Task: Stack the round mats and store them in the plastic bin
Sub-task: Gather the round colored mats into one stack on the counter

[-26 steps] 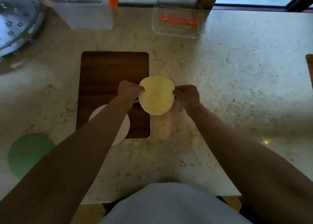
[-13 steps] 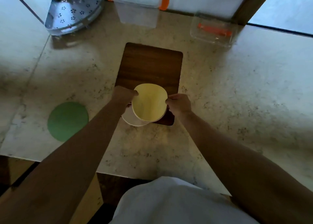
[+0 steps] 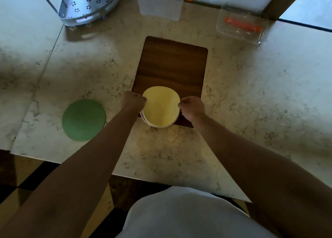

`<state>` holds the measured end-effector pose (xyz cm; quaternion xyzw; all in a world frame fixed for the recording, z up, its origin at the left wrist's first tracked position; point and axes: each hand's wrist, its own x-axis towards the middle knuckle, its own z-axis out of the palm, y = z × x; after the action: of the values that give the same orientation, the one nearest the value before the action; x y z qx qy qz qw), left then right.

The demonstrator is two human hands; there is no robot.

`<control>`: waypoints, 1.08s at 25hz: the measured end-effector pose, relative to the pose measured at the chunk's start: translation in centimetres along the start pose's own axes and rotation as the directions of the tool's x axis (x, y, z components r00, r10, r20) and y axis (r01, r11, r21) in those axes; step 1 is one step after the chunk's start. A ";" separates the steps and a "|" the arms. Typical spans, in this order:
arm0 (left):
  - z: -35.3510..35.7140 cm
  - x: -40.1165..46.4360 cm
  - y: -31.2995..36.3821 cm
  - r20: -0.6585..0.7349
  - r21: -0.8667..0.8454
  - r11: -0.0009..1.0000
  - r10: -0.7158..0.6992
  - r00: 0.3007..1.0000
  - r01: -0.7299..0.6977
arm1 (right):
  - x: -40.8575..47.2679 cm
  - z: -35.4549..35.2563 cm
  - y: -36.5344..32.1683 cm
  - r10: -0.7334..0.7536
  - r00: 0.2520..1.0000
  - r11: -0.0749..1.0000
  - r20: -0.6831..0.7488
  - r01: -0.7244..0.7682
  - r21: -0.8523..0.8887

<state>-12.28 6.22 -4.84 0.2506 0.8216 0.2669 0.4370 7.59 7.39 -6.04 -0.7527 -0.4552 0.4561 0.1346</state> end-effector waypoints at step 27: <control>0.4 0.4 -2.8 -0.007 0.306 0.916 0.275 0.962 -0.259 | 0.0 3.7 1.3 -0.011 0.962 0.999 -0.271 -0.002 -0.045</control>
<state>-12.67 4.56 -7.11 0.4175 0.8214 0.2014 0.3324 5.35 5.92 -8.86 -0.8099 -0.4444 0.3380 0.1798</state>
